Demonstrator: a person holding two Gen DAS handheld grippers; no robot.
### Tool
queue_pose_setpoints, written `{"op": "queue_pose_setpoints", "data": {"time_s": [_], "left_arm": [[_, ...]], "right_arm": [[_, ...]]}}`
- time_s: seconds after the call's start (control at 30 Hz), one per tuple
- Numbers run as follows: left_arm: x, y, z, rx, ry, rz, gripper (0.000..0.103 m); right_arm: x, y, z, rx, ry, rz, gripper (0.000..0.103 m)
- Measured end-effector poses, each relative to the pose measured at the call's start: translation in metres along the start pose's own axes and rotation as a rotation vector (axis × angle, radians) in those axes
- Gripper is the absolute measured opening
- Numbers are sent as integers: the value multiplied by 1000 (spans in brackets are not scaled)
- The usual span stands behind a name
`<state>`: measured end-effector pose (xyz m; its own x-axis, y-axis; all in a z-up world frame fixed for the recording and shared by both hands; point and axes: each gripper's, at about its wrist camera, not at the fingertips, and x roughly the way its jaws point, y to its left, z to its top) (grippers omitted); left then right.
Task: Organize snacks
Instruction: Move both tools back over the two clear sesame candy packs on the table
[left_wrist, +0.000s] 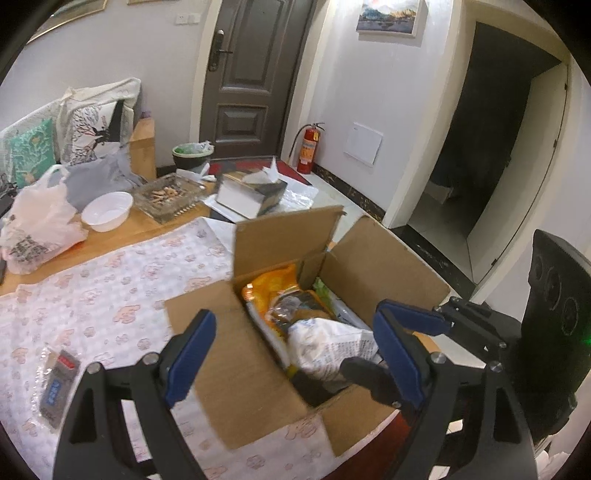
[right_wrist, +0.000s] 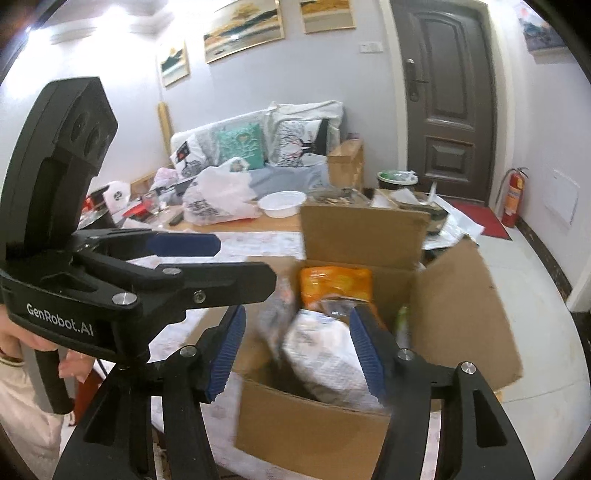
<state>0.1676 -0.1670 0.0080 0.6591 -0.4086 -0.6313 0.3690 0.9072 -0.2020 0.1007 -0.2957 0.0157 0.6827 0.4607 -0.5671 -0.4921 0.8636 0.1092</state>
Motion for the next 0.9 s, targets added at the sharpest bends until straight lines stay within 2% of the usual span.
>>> {"op": "queue_pose_setpoints", "data": {"time_s": [0.17, 0.47, 0.63, 0.7, 0.9], "left_arm": [[-30, 28, -12, -27, -31, 34, 85], [-87, 114, -48, -115, -81, 114, 85], [-106, 179, -76, -176, -71, 191, 85], [-110, 202, -87, -197, -65, 210, 85], [-106, 271, -111, -228, -30, 262, 85]], "right_arm": [[8, 38, 7, -48, -3, 28, 61], [48, 122, 19, -141, 44, 119, 62], [94, 172, 19, -170, 104, 176, 64], [112, 186, 18, -170, 131, 191, 68], [182, 216, 8, -112, 254, 234, 69]]}}
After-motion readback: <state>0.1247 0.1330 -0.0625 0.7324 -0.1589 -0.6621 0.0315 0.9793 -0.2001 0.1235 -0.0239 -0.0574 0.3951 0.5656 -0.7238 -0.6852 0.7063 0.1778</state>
